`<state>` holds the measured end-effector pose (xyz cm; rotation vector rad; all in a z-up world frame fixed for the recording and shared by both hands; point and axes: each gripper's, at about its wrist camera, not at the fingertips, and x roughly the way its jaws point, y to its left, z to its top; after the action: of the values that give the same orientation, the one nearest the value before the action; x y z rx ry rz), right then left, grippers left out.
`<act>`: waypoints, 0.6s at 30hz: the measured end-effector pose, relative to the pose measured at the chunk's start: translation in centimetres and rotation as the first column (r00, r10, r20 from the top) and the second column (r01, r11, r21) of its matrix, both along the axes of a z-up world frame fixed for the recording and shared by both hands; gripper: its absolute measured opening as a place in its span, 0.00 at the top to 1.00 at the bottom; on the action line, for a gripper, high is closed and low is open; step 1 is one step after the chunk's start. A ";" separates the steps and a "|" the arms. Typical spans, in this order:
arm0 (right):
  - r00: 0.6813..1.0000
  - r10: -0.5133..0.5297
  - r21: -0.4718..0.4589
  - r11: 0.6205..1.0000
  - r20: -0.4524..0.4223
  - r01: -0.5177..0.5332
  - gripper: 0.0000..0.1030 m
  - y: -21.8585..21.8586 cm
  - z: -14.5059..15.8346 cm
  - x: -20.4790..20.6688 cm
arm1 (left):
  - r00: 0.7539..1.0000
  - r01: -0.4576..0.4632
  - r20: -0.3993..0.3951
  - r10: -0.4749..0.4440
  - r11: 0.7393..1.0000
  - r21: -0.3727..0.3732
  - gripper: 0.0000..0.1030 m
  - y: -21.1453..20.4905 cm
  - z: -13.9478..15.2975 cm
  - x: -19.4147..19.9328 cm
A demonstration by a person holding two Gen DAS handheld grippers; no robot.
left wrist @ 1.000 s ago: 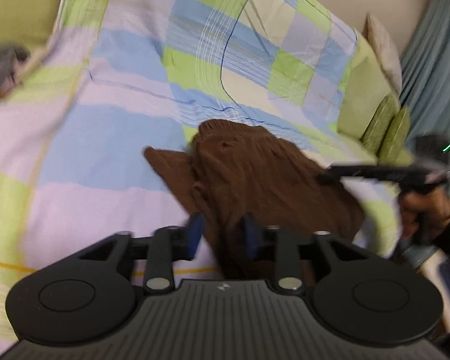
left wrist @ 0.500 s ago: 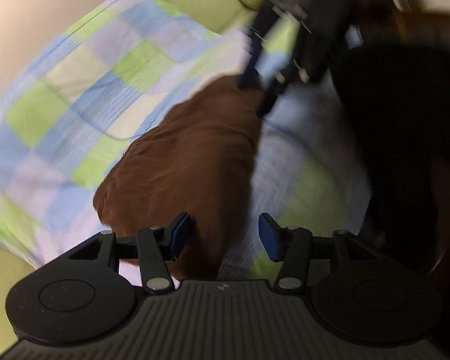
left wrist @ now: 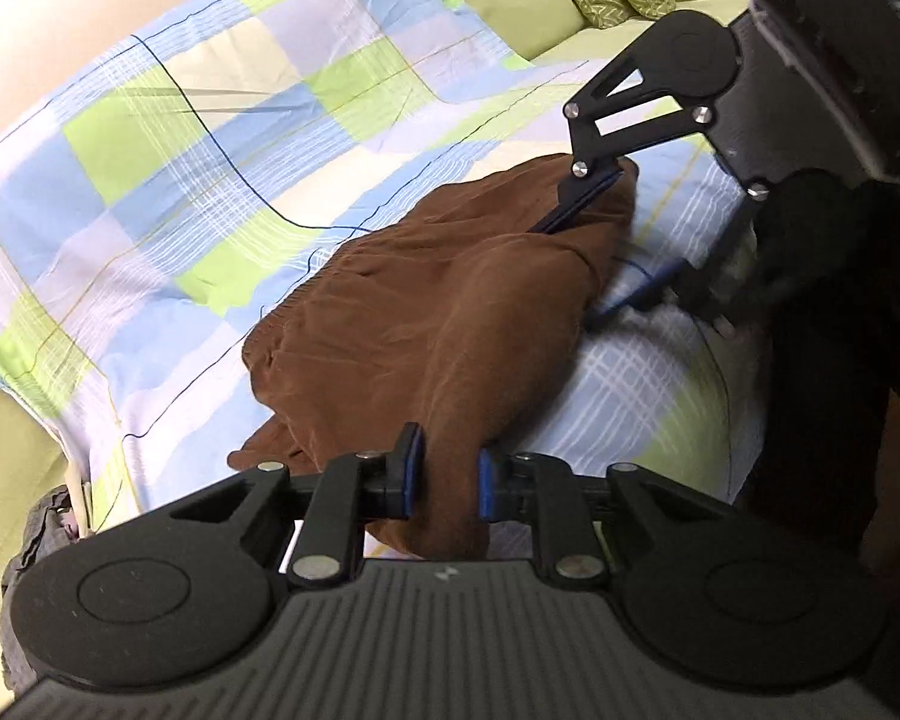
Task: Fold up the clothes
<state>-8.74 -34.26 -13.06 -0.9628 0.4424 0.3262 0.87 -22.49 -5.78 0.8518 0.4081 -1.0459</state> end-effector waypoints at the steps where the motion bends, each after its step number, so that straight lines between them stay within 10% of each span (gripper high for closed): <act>1: 1.000 -0.011 -0.010 1.000 0.003 0.011 0.91 -1.0 0.0 0.0 | 1.000 0.006 0.005 -0.006 1.000 0.008 0.79 0.0 -0.1 -0.1; 10: 0.993 -0.106 0.004 0.994 -0.057 0.107 0.95 -6.9 -0.3 -0.3 | 0.995 0.056 0.076 -0.061 0.997 0.062 0.82 -1.2 0.6 -0.3; 18: 0.982 -0.173 0.087 0.982 0.079 0.166 0.96 -12.5 11.0 5.3 | 0.956 0.143 0.266 -0.124 0.988 -0.053 0.82 -6.8 11.2 8.7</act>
<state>-3.43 -46.73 -2.04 -0.8509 0.4263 0.1463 9.61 -29.25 5.41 0.9495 0.0897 -1.0487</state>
